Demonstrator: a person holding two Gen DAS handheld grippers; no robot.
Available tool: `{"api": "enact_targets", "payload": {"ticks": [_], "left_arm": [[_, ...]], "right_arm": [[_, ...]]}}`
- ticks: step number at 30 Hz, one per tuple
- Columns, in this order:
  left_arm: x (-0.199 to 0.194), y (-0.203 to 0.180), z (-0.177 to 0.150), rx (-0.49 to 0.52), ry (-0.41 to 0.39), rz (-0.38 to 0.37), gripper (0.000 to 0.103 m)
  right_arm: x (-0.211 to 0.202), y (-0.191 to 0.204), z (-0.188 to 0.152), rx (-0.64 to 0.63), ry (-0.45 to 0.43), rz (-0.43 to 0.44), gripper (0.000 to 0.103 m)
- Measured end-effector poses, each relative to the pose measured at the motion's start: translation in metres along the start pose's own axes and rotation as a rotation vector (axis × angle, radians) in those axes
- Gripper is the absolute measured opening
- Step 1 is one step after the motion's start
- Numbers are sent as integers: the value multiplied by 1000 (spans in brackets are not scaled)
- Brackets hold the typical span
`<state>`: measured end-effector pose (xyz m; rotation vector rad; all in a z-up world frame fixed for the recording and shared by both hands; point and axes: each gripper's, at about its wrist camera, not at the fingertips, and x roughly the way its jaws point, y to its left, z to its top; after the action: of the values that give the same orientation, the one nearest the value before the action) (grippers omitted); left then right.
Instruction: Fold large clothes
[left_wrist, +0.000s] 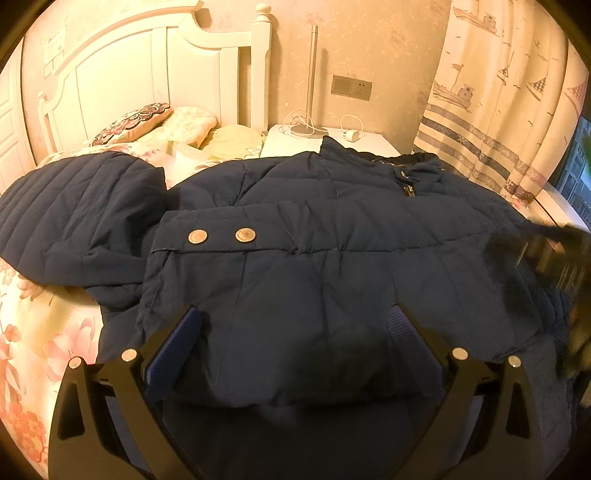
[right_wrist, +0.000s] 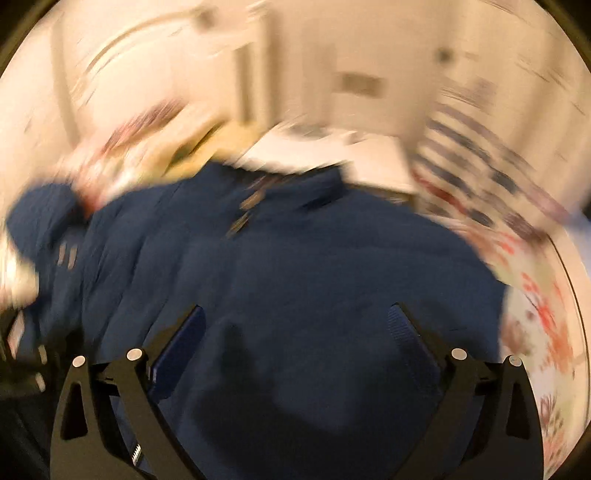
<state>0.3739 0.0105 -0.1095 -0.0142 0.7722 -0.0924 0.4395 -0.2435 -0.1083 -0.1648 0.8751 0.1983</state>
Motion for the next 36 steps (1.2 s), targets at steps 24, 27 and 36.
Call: {"api": "enact_targets", "payload": {"ticks": [24,27,36], "left_arm": [[-55,280,-21,-1056,-256,-119,98],[-50,311,-11,-1079,-277,-149,96],[-27,369,19,-1027,-260,85,10]], "right_arm": [[-17,36,-57,-4,15,47,99],[-18,37,-59,-6,12,43,99],[-19,37,-58,-3,11,49,99]]}}
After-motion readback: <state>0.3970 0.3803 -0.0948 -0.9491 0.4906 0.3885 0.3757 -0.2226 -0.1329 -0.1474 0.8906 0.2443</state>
